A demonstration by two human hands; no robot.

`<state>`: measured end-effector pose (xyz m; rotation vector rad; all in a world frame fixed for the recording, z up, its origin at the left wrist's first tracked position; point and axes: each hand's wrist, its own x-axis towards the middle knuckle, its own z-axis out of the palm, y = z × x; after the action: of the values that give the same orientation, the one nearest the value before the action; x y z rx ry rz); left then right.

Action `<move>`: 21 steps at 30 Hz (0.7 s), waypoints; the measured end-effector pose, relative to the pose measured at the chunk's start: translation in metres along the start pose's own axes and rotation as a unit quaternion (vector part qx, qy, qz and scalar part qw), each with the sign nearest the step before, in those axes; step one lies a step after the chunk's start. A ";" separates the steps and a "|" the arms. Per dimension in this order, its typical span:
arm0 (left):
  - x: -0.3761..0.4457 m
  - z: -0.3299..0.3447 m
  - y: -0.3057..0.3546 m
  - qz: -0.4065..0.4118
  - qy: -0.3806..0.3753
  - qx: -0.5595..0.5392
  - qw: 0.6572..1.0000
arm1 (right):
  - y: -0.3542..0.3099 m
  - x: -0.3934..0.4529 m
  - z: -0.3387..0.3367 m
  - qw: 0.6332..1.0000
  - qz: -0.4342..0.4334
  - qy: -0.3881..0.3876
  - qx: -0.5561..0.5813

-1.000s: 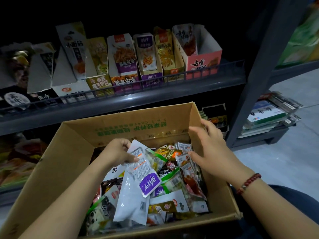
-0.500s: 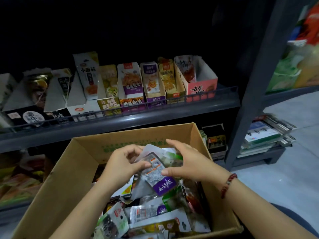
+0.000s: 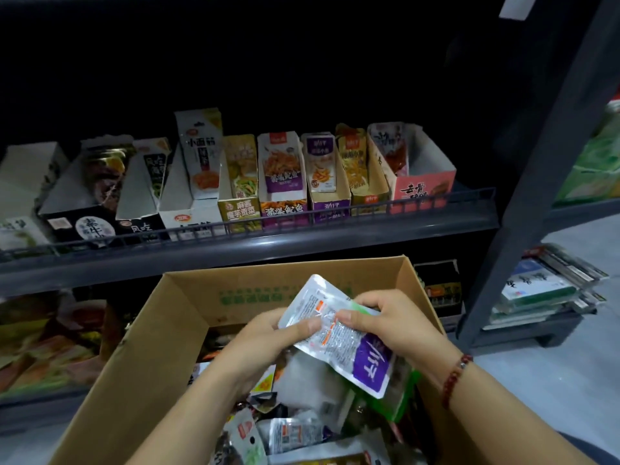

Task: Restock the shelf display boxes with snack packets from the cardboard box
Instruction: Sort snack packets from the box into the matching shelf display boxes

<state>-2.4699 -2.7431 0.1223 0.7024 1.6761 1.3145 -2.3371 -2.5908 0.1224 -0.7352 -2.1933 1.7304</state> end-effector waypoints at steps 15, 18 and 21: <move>-0.003 0.023 -0.003 -0.050 0.013 -0.158 0.986 | 0.004 -0.002 0.005 0.991 0.006 0.083 0.102; -0.003 0.011 -0.004 -0.033 0.058 -0.146 0.987 | 0.009 -0.004 -0.001 0.993 0.033 0.048 0.106; -0.003 0.006 -0.005 -0.015 0.085 -0.160 0.983 | 0.012 -0.006 -0.003 0.996 0.037 0.023 0.075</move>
<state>-2.4624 -2.7441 0.1176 0.3835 1.5487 1.6113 -2.3278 -2.5892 0.1119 -0.8188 -2.0050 1.8693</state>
